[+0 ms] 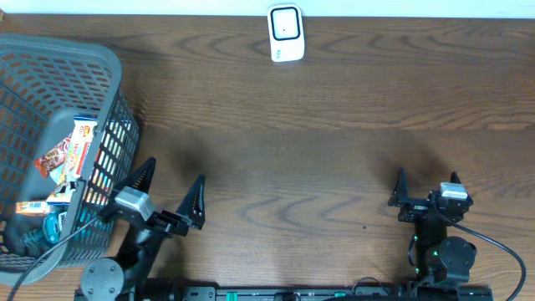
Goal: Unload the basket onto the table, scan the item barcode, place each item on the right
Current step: 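Reach the left gripper into the basket toward the snack bag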
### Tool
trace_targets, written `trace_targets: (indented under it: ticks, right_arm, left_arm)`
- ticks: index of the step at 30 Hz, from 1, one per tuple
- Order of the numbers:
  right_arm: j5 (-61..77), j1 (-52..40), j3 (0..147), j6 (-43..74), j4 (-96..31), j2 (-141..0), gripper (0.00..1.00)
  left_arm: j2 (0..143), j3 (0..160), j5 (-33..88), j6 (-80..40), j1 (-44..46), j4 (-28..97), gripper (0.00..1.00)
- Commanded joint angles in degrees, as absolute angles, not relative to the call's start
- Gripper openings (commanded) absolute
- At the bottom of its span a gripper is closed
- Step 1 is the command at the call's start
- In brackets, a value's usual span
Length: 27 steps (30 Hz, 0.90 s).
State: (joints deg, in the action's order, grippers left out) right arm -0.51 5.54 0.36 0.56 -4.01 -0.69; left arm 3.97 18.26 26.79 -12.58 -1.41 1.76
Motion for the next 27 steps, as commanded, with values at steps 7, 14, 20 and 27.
trace_targets:
  ticks: [7,14,20,27]
  right_arm:
    - [-1.1,5.1,0.3,-0.3,-4.2,-0.4,0.99]
    - [-1.1,5.1,0.3,-0.3,-4.2,-0.4,0.99]
    - [-1.1,5.1,0.3,-0.3,-4.2,-0.4,0.99]
    - [-1.1,5.1,0.3,-0.3,-4.2,-0.4,0.99]
  left_arm:
    - [19.6,40.3,27.6,-18.4,-1.6,14.3,1.00]
    - [34.0,62.6,31.4,-18.3,-1.6,33.7,1.00]
    - [36.6,63.9,35.0,-18.3,-1.6,41.2,1.00]
    - [38.7,66.3,28.3,-23.0,-1.6,39.9,0.98]
